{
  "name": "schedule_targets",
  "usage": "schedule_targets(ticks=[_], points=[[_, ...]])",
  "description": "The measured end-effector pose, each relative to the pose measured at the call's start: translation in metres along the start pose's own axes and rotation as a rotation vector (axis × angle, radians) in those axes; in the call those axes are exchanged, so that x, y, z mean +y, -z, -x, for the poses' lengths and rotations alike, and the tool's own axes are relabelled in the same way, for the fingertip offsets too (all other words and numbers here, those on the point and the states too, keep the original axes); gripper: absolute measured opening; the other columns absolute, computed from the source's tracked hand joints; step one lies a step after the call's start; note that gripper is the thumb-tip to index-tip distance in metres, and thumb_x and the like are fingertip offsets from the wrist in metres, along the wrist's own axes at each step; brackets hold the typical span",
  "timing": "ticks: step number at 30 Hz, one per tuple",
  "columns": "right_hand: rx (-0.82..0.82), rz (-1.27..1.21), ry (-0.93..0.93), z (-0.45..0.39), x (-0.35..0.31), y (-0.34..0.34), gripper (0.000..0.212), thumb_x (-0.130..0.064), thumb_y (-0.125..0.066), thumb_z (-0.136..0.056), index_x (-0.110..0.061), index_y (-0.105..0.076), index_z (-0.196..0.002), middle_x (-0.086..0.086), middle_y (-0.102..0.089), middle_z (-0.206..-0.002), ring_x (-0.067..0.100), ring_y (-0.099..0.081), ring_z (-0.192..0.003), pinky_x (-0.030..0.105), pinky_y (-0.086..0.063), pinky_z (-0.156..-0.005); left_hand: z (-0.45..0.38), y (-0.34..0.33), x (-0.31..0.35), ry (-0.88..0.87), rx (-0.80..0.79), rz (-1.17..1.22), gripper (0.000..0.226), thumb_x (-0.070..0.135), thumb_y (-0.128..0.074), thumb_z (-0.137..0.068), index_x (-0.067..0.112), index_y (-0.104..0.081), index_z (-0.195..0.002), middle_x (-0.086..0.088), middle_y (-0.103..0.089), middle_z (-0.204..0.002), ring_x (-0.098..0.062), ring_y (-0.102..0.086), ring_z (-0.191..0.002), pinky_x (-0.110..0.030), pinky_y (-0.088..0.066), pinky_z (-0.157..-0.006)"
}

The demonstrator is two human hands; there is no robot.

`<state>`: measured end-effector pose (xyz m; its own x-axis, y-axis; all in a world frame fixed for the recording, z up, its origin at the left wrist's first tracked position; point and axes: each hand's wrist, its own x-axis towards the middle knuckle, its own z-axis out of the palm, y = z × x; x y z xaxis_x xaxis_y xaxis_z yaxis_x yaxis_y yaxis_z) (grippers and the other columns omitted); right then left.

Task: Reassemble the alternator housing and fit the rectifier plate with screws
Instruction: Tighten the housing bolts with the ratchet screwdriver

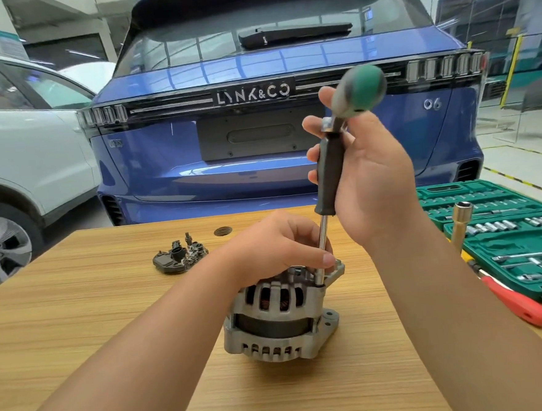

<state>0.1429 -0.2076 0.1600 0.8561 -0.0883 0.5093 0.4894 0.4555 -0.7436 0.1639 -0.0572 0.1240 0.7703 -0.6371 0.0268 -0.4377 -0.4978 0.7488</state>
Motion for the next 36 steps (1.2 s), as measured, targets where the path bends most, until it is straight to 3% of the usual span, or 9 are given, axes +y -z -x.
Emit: schedule_targets(ticks=[4,8,10,13,18,22,28,32,36], points=[[0.115,0.123,0.007,-0.002,0.003,0.0,0.049,-0.039,-0.07,-0.088,-0.016,-0.056,-0.128,-0.003,-0.063,-0.086,0.01,-0.056,-0.067,0.026,-0.047,-0.057,-0.001,0.0,-0.001,-0.008,-0.002,-0.01,0.003,0.033,-0.075,-0.087,0.036,-0.075,-0.085,0.006,-0.077,-0.093,-0.013,-0.073,-0.093,-0.05,-0.052,-0.099],[0.275,0.164,0.04,-0.005,0.001,0.005,0.019,-0.018,-0.07,-0.094,-0.011,-0.06,-0.109,-0.005,-0.054,-0.06,0.011,-0.045,-0.05,0.025,-0.04,-0.048,-0.002,-0.001,-0.001,-0.015,-0.017,-0.053,0.009,0.046,-0.073,-0.081,0.039,-0.075,-0.086,0.01,-0.075,-0.09,-0.01,-0.07,-0.087,-0.048,-0.054,-0.094],[0.209,-0.003,-0.1,-0.006,-0.002,0.006,0.011,-0.025,-0.064,-0.097,-0.014,-0.06,-0.098,-0.005,-0.059,-0.065,0.011,-0.046,-0.051,0.025,-0.038,-0.051,-0.002,-0.002,-0.002,-0.026,-0.02,-0.051,0.01,0.046,-0.072,-0.08,0.039,-0.075,-0.085,0.009,-0.076,-0.091,-0.013,-0.071,-0.091,-0.051,-0.054,-0.096],[0.026,-0.248,-0.35,-0.008,-0.007,0.01,0.034,-0.041,-0.056,-0.093,-0.012,-0.06,-0.112,-0.003,-0.072,-0.087,0.011,-0.056,-0.06,0.026,-0.04,-0.061,-0.002,-0.001,-0.003,-0.05,-0.013,-0.005,0.007,0.04,-0.074,-0.079,0.035,-0.076,-0.083,0.004,-0.077,-0.092,-0.02,-0.072,-0.094,-0.055,-0.051,-0.1],[-0.093,-0.404,-0.471,-0.009,-0.008,0.016,0.026,-0.024,-0.063,-0.079,-0.013,-0.071,-0.101,-0.006,-0.068,-0.101,0.012,-0.061,-0.078,0.027,-0.038,-0.075,-0.002,0.0,-0.005,-0.05,-0.023,-0.007,0.009,0.042,-0.073,-0.079,0.036,-0.077,-0.086,0.007,-0.077,-0.095,-0.014,-0.072,-0.096,-0.053,-0.051,-0.1],[-0.147,-0.359,-0.357,-0.006,-0.005,0.01,0.036,-0.012,-0.064,-0.082,-0.027,-0.06,-0.114,-0.003,-0.073,-0.102,0.011,-0.068,-0.078,0.026,-0.047,-0.071,-0.003,0.001,-0.006,-0.053,-0.027,0.021,0.009,0.039,-0.074,-0.078,0.033,-0.077,-0.085,0.004,-0.077,-0.094,-0.019,-0.072,-0.097,-0.055,-0.05,-0.101],[-0.052,0.129,0.121,0.004,0.012,-0.004,0.044,0.002,-0.05,-0.099,-0.037,-0.06,-0.118,0.001,-0.068,-0.102,0.012,-0.061,-0.073,0.026,-0.051,-0.06,-0.003,0.001,-0.005,-0.047,-0.018,0.02,0.011,0.039,-0.073,-0.077,0.035,-0.078,-0.086,0.005,-0.078,-0.095,-0.018,-0.073,-0.099,-0.055,-0.05,-0.102],[-0.205,-0.132,0.023,0.002,0.008,0.002,0.035,-0.023,-0.04,-0.093,-0.029,-0.069,-0.113,0.005,-0.062,-0.103,0.019,-0.057,-0.078,0.032,-0.046,-0.064,-0.002,0.0,-0.004,-0.043,-0.012,0.018,0.009,0.038,-0.072,-0.078,0.037,-0.078,-0.085,0.009,-0.078,-0.094,-0.014,-0.073,-0.097,-0.053,-0.05,-0.102],[-0.142,-0.195,-0.07,-0.003,0.006,0.006,0.026,-0.038,-0.048,-0.101,-0.028,-0.071,-0.1,-0.001,-0.061,-0.09,0.015,-0.054,-0.072,0.029,-0.043,-0.062,-0.001,0.0,-0.002,-0.033,-0.016,0.017,0.007,0.036,-0.073,-0.081,0.036,-0.079,-0.087,0.01,-0.078,-0.095,-0.011,-0.072,-0.096,-0.051,-0.05,-0.102]])
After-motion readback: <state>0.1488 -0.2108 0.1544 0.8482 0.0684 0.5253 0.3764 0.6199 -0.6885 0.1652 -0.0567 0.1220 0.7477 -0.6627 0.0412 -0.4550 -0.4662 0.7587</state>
